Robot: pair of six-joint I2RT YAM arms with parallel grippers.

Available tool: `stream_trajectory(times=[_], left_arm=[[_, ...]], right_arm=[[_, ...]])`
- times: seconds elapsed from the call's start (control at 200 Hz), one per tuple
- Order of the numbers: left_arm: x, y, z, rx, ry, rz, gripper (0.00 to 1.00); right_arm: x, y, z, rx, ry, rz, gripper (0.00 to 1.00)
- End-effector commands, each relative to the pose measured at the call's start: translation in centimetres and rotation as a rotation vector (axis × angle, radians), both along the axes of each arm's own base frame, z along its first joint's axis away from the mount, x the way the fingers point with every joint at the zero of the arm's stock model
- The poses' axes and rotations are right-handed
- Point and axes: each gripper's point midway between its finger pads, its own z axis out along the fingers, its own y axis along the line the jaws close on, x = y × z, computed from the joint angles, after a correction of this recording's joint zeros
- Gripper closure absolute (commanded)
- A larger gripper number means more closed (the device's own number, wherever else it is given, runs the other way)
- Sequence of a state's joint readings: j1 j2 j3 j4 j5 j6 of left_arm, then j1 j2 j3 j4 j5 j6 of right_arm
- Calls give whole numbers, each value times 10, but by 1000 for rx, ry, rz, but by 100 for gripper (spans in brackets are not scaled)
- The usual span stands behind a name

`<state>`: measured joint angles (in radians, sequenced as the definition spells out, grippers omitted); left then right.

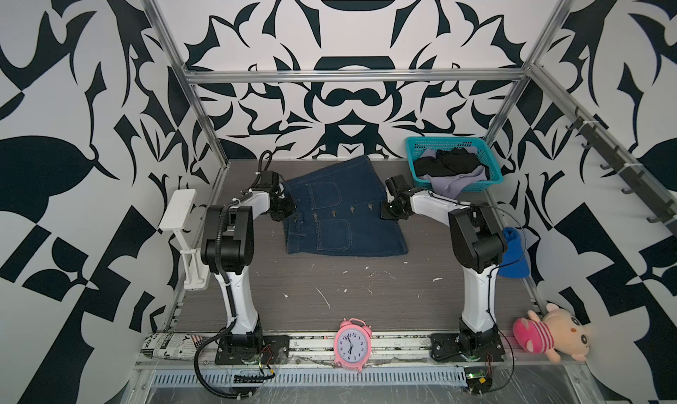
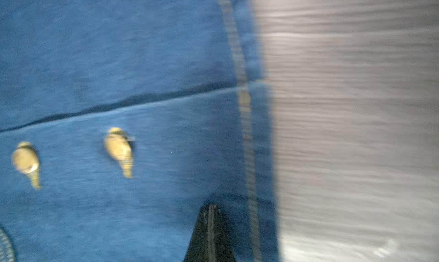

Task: Fold and stack skirts
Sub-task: Rotate the skirt at the center of the table.

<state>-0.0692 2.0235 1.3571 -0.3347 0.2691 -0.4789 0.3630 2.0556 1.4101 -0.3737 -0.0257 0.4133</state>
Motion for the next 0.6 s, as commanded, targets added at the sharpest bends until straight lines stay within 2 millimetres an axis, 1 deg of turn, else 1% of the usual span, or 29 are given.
stream_trajectory(times=[0.0,0.105,0.17,0.195,0.245,0.32,0.365,0.46,0.595], left_arm=[[6,3,-4,20,8,-24,100],[12,2,-5,14,20,-29,100],[11,1,-3,5,20,-23,100],[11,1,-1,4,13,-18,100],[10,2,3,1,-3,1,100],[7,4,2,-7,-15,36,100],[5,5,-1,-8,-2,48,100],[2,6,-9,-8,40,64,100],[-2,11,-18,11,65,100,100]], right_arm=[[-13,-9,10,20,15,-73,100],[-18,-4,16,72,18,-87,100],[-16,-1,23,91,-10,-76,100],[-14,-1,29,89,-30,-73,100],[-7,5,45,95,-76,-37,100],[4,24,69,106,-126,54,100],[11,31,75,95,-135,73,100],[29,40,76,85,-133,89,100],[58,48,61,48,-113,93,100]])
